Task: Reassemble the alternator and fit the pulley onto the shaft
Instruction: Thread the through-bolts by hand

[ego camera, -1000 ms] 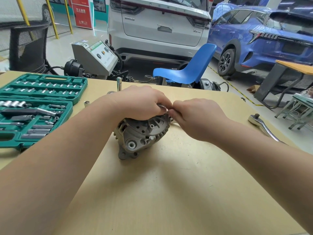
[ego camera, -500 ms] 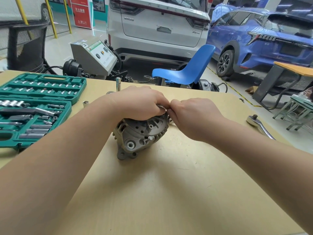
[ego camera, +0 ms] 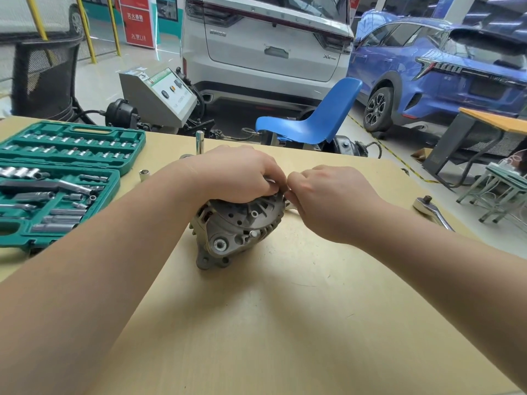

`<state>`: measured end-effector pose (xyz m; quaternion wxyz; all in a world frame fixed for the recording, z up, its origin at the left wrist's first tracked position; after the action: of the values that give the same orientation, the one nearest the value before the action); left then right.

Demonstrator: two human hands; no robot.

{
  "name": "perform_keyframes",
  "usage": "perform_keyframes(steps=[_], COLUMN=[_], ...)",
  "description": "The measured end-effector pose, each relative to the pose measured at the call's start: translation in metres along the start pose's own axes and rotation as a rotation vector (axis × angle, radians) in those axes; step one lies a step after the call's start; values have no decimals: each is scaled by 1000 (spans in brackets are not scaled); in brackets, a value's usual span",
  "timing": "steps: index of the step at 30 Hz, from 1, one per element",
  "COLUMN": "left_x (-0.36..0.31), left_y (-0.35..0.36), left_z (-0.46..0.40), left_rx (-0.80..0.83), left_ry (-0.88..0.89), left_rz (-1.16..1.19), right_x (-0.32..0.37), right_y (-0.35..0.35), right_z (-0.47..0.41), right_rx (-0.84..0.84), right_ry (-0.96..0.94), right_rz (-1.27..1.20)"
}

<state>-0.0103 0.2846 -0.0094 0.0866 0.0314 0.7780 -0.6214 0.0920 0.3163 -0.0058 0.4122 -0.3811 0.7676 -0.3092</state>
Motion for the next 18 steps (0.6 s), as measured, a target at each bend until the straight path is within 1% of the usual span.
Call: perform_keyframes(steps=[2, 5, 7, 9, 11, 12, 13, 15, 18], left_x=[2, 6, 5, 4, 3, 3, 2, 2, 0], left_y=[0, 0, 0, 1, 1, 0, -1, -1, -1], left_z=[0, -1, -1, -1, -1, 0, 0, 0, 1], left_rx=[-13, -25, -20, -8, -8, -11, -14, -14, -13], left_ry=[-10, -33, -38, -38, -35, -33, -30, -20, -10], left_rz=[8, 31, 40, 39, 30, 24, 18, 9, 2], right_x=[-5, -19, -23, -26, -20, -13, -6, 4, 8], right_y=[5, 17, 18, 10, -5, -9, -12, -10, -1], right_z=[-1, 3, 7, 11, 12, 13, 12, 11, 10], right_rx=[9, 95, 134, 88, -22, -47, -52, -38, -15], right_ry=[66, 264, 292, 271, 163, 89, 29, -33, -28], right_rz=[-10, -128, -94, -68, -95, -103, -108, -83, -13])
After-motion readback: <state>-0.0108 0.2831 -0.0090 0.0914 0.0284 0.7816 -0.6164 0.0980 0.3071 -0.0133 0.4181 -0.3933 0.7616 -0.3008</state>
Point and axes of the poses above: each hand's wrist, its own z-axis away from the middle knuckle, its own y-axis out of the palm, x = y × z, the point moved 9 cm from there along -z, towards the middle knuckle, and after that the axes turned 13 degrees about -x, right-handed, at the moved point
